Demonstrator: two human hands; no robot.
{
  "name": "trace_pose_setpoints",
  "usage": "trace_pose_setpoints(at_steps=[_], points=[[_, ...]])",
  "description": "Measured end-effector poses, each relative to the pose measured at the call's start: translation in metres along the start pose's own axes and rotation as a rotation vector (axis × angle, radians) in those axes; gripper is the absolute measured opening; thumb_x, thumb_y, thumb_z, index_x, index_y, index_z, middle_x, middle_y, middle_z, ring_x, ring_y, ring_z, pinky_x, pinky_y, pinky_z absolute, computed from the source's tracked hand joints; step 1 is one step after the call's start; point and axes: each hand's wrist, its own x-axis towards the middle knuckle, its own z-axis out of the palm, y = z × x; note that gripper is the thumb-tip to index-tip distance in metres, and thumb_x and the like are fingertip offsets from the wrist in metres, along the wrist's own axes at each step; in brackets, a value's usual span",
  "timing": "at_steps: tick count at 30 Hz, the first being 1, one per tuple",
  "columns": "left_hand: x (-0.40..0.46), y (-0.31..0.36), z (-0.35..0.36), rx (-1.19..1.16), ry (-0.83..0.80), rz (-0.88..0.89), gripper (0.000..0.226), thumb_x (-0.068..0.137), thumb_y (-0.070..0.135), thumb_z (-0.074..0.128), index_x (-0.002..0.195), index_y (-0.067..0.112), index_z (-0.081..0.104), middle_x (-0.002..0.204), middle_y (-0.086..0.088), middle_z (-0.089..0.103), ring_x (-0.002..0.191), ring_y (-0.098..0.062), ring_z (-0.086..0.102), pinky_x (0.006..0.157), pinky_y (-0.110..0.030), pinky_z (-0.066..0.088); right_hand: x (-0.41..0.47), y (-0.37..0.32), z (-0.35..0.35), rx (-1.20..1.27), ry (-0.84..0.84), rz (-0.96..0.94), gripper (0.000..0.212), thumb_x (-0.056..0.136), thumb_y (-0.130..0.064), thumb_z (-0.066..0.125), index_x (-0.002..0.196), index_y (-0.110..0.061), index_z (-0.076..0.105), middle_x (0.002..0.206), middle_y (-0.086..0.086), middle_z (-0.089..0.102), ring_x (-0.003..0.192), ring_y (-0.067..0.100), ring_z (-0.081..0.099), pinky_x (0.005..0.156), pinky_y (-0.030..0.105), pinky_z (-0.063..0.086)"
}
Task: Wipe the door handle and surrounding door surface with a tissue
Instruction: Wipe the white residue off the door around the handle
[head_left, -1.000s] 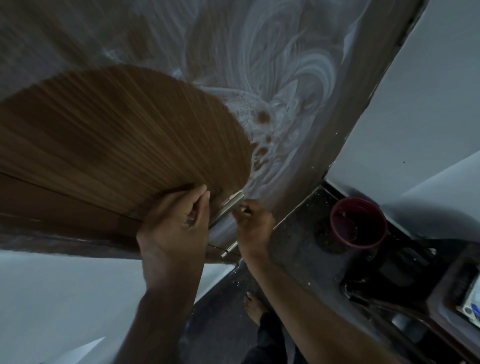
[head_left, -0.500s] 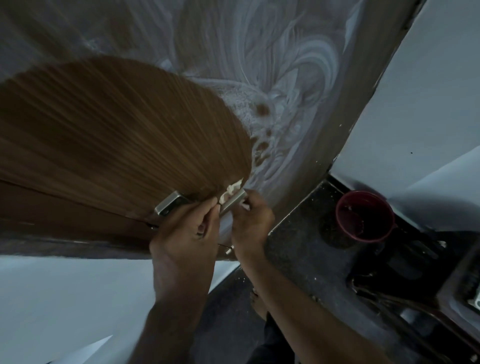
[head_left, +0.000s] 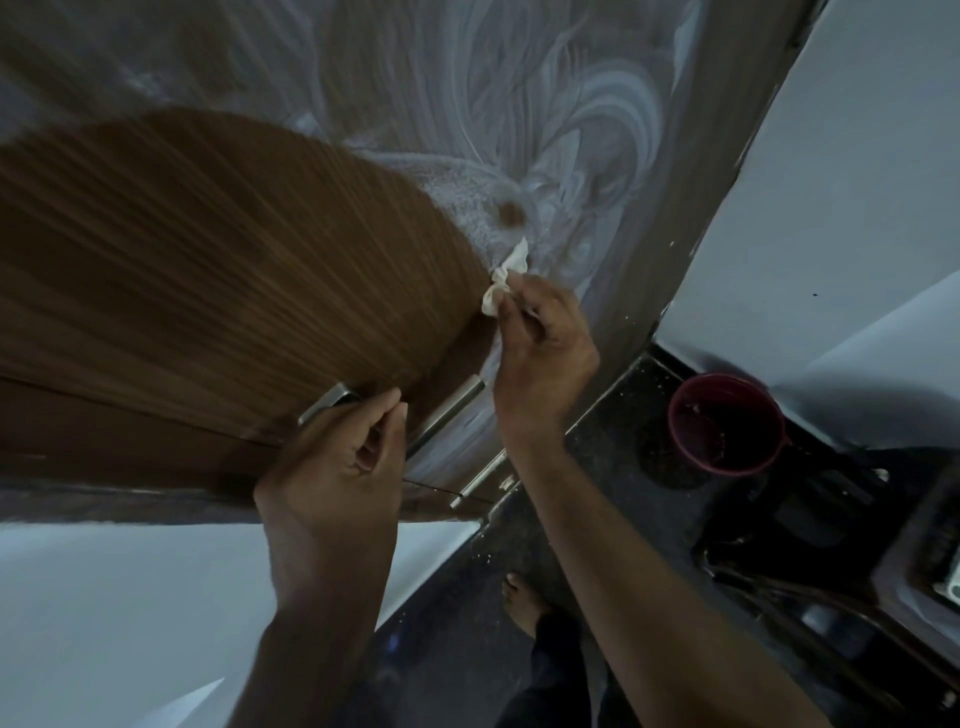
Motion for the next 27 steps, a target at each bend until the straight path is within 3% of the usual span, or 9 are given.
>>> trace_pose_setpoints(at_steps=[4, 10, 12, 15, 17, 19, 21, 24, 27], points=[[-0.002, 0.0, -0.003, 0.016, -0.018, -0.007, 0.015, 0.089, 0.009, 0.078, 0.102, 0.002, 0.081, 0.09, -0.008, 0.08, 0.071, -0.017, 0.073, 0.074, -0.019, 0.053, -0.025, 0.038, 0.0, -0.107, -0.033, 0.112, 0.013, 0.086, -0.003, 0.072, 0.097, -0.01, 0.073, 0.093, -0.004, 0.067, 0.079, -0.002, 0.066, 0.07, 0.007, 0.051], [-0.006, -0.002, -0.005, 0.027, -0.068, -0.055, 0.015, 0.09, 0.012, 0.077, 0.102, 0.005, 0.081, 0.091, -0.006, 0.08, 0.071, -0.015, 0.072, 0.076, -0.013, 0.048, -0.079, 0.083, -0.003, -0.108, -0.164, 0.478, 0.011, 0.086, -0.006, 0.073, 0.092, -0.015, 0.071, 0.084, -0.009, 0.068, 0.085, 0.011, 0.071, 0.078, 0.027, 0.06], [-0.005, -0.002, -0.007, 0.034, -0.085, -0.049, 0.015, 0.089, 0.011, 0.077, 0.102, 0.005, 0.081, 0.091, -0.006, 0.079, 0.071, -0.01, 0.067, 0.077, -0.007, 0.046, -0.054, 0.068, -0.003, -0.032, -0.08, 0.42, 0.018, 0.085, -0.002, 0.073, 0.09, -0.019, 0.071, 0.089, -0.003, 0.07, 0.087, 0.012, 0.071, 0.078, 0.028, 0.061], [-0.003, 0.0, -0.007, 0.026, -0.123, -0.065, 0.016, 0.09, 0.012, 0.077, 0.104, 0.006, 0.081, 0.092, -0.003, 0.079, 0.073, -0.006, 0.066, 0.073, -0.004, 0.045, -0.009, 0.044, -0.005, -0.005, 0.018, 0.219, 0.015, 0.082, -0.001, 0.075, 0.093, -0.012, 0.075, 0.096, 0.003, 0.07, 0.081, 0.0, 0.065, 0.076, 0.013, 0.055], [-0.002, 0.0, -0.008, 0.011, -0.148, -0.117, 0.018, 0.091, 0.015, 0.076, 0.107, 0.008, 0.081, 0.095, -0.001, 0.079, 0.075, -0.006, 0.067, 0.074, -0.002, 0.045, -0.006, 0.044, -0.003, 0.01, 0.047, 0.194, 0.015, 0.083, -0.002, 0.075, 0.095, -0.012, 0.075, 0.095, 0.002, 0.071, 0.079, 0.0, 0.065, 0.075, 0.012, 0.054], [-0.001, 0.0, -0.008, 0.006, -0.159, -0.143, 0.018, 0.092, 0.017, 0.075, 0.107, 0.009, 0.08, 0.097, -0.001, 0.079, 0.077, -0.004, 0.066, 0.078, 0.003, 0.043, -0.031, 0.066, 0.002, -0.02, -0.007, 0.259, 0.011, 0.087, -0.005, 0.072, 0.097, -0.009, 0.073, 0.094, 0.006, 0.071, 0.082, 0.01, 0.068, 0.078, 0.023, 0.058], [-0.002, -0.001, -0.009, 0.021, -0.158, -0.143, 0.018, 0.092, 0.016, 0.075, 0.107, 0.009, 0.081, 0.097, -0.002, 0.079, 0.078, -0.005, 0.065, 0.081, 0.006, 0.039, -0.069, 0.086, 0.004, -0.07, -0.151, 0.5, 0.007, 0.093, -0.011, 0.064, 0.096, -0.012, 0.069, 0.095, 0.008, 0.069, 0.085, 0.017, 0.067, 0.079, 0.031, 0.058], [-0.001, -0.002, -0.009, 0.057, -0.169, -0.147, 0.019, 0.092, 0.018, 0.074, 0.108, 0.009, 0.08, 0.098, -0.003, 0.079, 0.079, -0.008, 0.068, 0.078, -0.005, 0.043, -0.115, 0.093, 0.008, 0.233, -0.168, 0.821, 0.018, 0.091, 0.008, 0.053, 0.084, -0.004, 0.063, 0.084, 0.011, 0.062, 0.075, 0.02, 0.062, 0.065, 0.026, 0.055], [0.0, -0.002, -0.01, 0.065, -0.173, -0.136, 0.019, 0.092, 0.016, 0.074, 0.109, 0.008, 0.08, 0.099, -0.005, 0.079, 0.079, -0.007, 0.064, 0.077, -0.02, 0.048, -0.123, 0.077, 0.006, 0.363, -0.276, 0.839, 0.019, 0.087, 0.002, 0.061, 0.075, -0.012, 0.063, 0.074, 0.004, 0.065, 0.069, 0.018, 0.066, 0.062, 0.025, 0.055]])
